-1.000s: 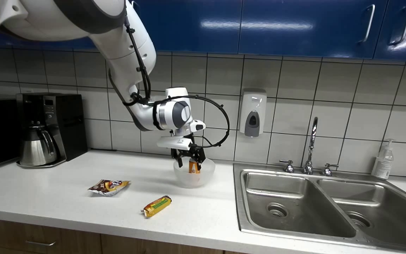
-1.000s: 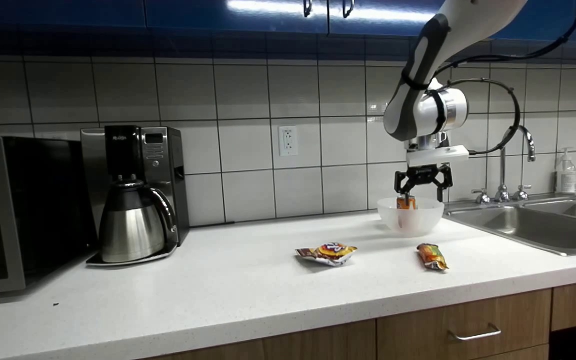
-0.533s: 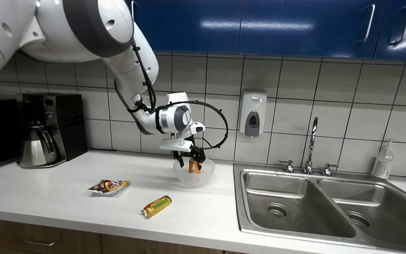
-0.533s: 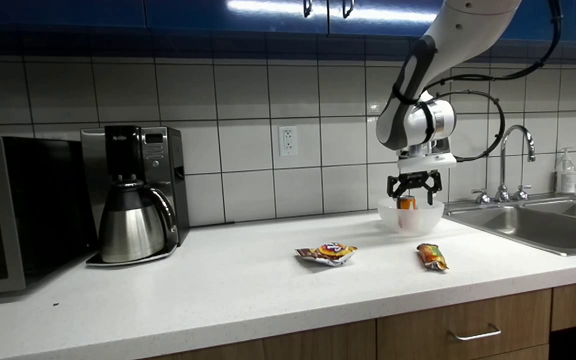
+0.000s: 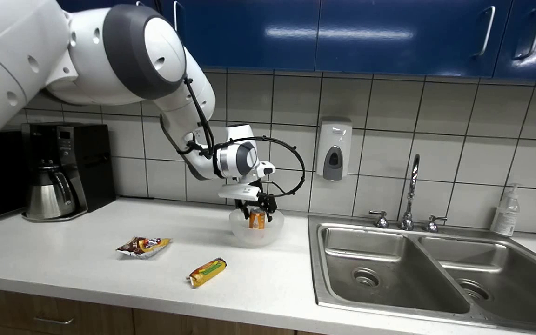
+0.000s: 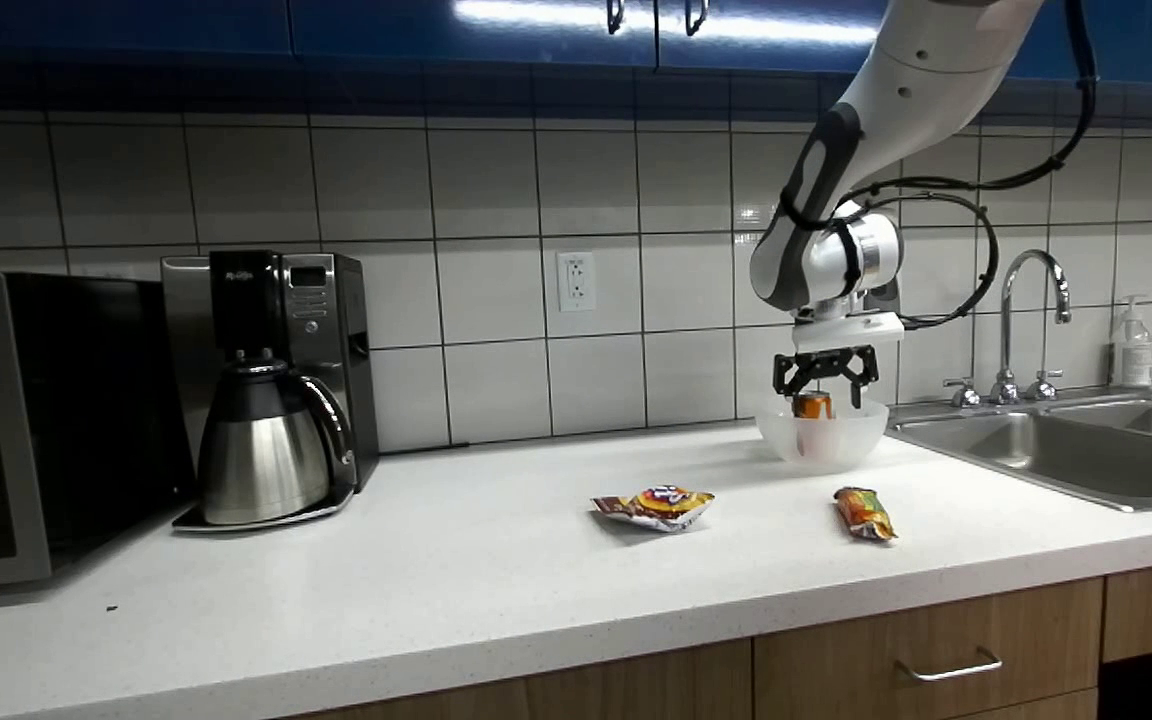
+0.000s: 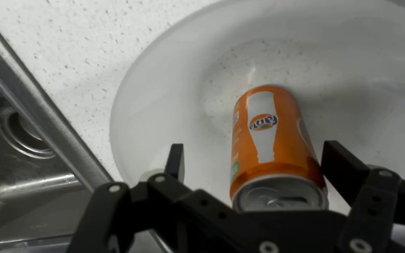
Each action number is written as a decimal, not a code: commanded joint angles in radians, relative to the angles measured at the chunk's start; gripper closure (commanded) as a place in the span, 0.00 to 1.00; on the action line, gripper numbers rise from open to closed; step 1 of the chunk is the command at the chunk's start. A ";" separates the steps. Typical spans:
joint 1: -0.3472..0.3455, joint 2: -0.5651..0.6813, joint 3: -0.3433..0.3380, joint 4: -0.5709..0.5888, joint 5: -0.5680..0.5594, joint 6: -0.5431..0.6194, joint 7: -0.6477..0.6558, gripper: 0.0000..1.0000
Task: Remove the can from the bowl
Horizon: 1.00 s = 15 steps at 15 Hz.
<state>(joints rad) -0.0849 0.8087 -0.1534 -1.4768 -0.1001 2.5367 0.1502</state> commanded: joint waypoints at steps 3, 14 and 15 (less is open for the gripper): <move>-0.016 0.079 -0.005 0.164 0.017 -0.082 -0.004 0.00; -0.026 0.162 0.001 0.278 0.020 -0.136 -0.007 0.00; -0.026 0.167 0.002 0.285 0.021 -0.138 -0.008 0.25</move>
<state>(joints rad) -0.1016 0.9436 -0.1566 -1.2608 -0.0971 2.4454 0.1502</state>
